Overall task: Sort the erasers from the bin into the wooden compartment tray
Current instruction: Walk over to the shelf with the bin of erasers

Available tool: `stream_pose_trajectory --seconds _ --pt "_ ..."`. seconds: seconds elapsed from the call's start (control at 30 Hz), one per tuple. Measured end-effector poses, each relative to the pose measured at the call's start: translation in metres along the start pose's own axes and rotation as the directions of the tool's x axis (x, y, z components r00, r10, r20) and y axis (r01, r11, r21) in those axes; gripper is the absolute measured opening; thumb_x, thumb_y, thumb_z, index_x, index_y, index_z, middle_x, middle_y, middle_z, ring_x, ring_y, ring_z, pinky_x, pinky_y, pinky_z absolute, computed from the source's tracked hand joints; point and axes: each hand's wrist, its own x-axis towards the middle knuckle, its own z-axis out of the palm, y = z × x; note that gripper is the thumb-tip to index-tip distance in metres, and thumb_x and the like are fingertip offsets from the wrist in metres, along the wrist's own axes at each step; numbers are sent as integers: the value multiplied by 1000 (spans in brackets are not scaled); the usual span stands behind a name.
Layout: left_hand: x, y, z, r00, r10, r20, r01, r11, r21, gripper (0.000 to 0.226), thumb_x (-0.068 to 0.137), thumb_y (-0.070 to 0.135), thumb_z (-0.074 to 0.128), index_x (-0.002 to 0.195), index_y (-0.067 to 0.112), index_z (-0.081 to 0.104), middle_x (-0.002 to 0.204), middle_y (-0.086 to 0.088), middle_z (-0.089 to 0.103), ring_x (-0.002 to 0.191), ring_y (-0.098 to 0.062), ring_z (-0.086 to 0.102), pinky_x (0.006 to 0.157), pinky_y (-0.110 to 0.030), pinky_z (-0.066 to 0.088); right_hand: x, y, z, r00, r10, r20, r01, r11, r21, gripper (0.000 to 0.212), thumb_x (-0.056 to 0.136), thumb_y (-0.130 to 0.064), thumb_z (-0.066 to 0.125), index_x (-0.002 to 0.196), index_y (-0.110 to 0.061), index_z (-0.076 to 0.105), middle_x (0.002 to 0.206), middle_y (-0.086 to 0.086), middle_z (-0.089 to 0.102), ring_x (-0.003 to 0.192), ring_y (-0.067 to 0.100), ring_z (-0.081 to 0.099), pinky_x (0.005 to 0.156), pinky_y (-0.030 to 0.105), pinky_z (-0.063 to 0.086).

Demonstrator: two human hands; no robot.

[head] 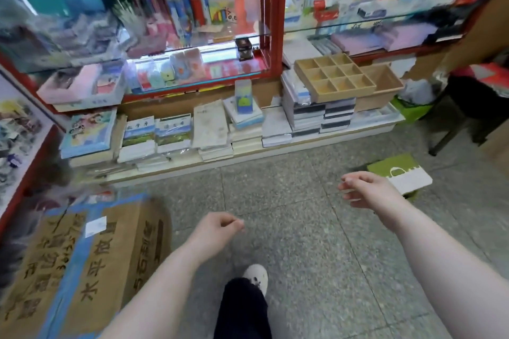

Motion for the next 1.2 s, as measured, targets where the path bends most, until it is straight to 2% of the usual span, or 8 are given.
stream_pose_trajectory --seconds 0.17,0.4,0.6,0.73,0.83,0.93,1.03,1.2 --pt "131 73 -37 998 52 45 -56 994 93 21 93 26 51 79 17 63 76 -1 58 71 -12 50 55 -14 33 102 -44 -23 996 54 -66 -49 996 69 15 94 -8 41 101 -8 55 77 0 60 61 14 50 57 23 39" --pt "285 197 -1 976 123 179 -152 976 155 19 93 29 52 94 16 66 91 2 60 86 -10 51 62 -20 35 230 -76 -103 978 108 -177 -80 984 158 12 93 -8 44 97 -7 56 76 2 59 58 13 51 39 9 40" --pt "402 294 45 963 119 242 -168 967 193 20 94 31 49 77 24 58 79 2 58 77 -14 54 57 -14 35 349 -109 -202 978 109 -179 -92 991 100 17 93 -10 44 84 -16 57 75 -2 61 64 15 52 57 24 40" --pt "457 356 65 967 108 233 -147 977 155 15 93 28 50 91 22 64 82 6 56 82 -10 51 63 -20 35 417 -135 -254 972 138 -189 -121 988 100 13 92 -8 45 88 -13 56 72 -2 59 58 13 51 50 18 42" --pt "501 392 76 966 102 237 -141 978 153 18 94 26 49 88 19 64 80 9 55 83 -9 50 62 -18 34 464 -151 -278 976 147 -160 -134 987 90 12 92 -9 45 91 -11 57 74 -1 60 61 14 51 57 24 39" --pt "550 421 85 968 59 244 -109 975 194 23 95 26 48 101 14 66 94 3 60 92 -12 54 72 -17 32 512 -162 -298 977 160 -139 -149 985 86 13 93 -10 44 91 -13 56 76 -2 60 62 13 52 56 23 38" --pt "604 449 90 958 73 278 -125 977 174 23 94 24 48 88 12 66 88 -5 62 90 -18 55 66 -21 33 559 -172 -317 965 184 -188 -166 980 109 16 93 -10 45 84 -16 57 75 -2 61 60 12 52 56 22 39" --pt "693 501 95 936 115 331 -208 943 261 24 94 27 48 97 12 67 106 -9 66 84 -10 53 59 -11 35 629 -194 -347 946 229 -231 -190 965 179 16 91 -7 47 81 -13 58 74 2 60 59 13 50 42 13 42"
